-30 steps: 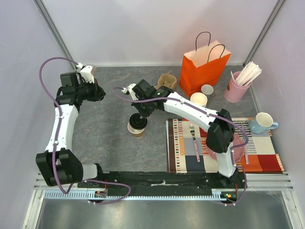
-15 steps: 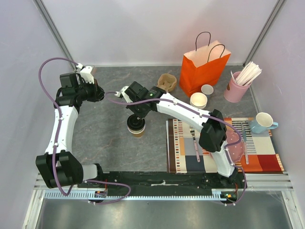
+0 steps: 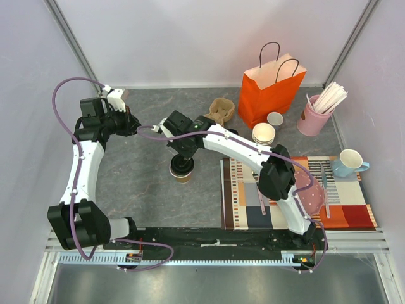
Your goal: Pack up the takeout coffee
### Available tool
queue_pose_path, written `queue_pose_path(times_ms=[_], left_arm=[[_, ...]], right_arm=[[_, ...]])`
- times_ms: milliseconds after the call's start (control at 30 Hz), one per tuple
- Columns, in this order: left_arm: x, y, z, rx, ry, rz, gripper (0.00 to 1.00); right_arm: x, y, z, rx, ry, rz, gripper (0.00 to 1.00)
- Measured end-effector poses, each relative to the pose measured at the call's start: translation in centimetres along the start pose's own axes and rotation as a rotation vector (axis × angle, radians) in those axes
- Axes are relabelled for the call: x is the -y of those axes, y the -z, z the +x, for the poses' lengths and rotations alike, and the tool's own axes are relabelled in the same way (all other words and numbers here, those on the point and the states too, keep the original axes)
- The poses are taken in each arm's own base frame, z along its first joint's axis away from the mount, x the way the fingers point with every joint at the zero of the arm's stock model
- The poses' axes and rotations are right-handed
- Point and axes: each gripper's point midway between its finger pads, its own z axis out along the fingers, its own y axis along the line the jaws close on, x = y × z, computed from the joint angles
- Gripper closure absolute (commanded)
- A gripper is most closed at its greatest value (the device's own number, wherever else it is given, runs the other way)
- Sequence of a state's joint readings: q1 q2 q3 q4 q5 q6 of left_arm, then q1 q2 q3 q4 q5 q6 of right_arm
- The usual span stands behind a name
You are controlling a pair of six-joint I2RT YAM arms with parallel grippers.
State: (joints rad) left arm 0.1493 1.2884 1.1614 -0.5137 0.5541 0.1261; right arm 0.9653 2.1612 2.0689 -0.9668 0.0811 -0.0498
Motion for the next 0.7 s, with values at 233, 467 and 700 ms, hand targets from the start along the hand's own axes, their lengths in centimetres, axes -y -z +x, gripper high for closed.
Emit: queue_pose_path(times_ms=[233, 467, 700], left_arm=[[0.1, 0.0, 0.0, 0.001, 0.000, 0.006, 0.98], [0.1, 0.0, 0.0, 0.001, 0.000, 0.006, 0.98], [0.1, 0.0, 0.0, 0.001, 0.000, 0.006, 0.98]], right_arm=[[-0.2, 0.5, -0.7, 0.009, 0.015, 0.001, 1.00], [-1.0, 1.0, -1.2, 0.016, 0.044, -0.007, 1.00], [-1.3, 0.2, -0.6, -0.015, 0.062, -0.011, 1.00]])
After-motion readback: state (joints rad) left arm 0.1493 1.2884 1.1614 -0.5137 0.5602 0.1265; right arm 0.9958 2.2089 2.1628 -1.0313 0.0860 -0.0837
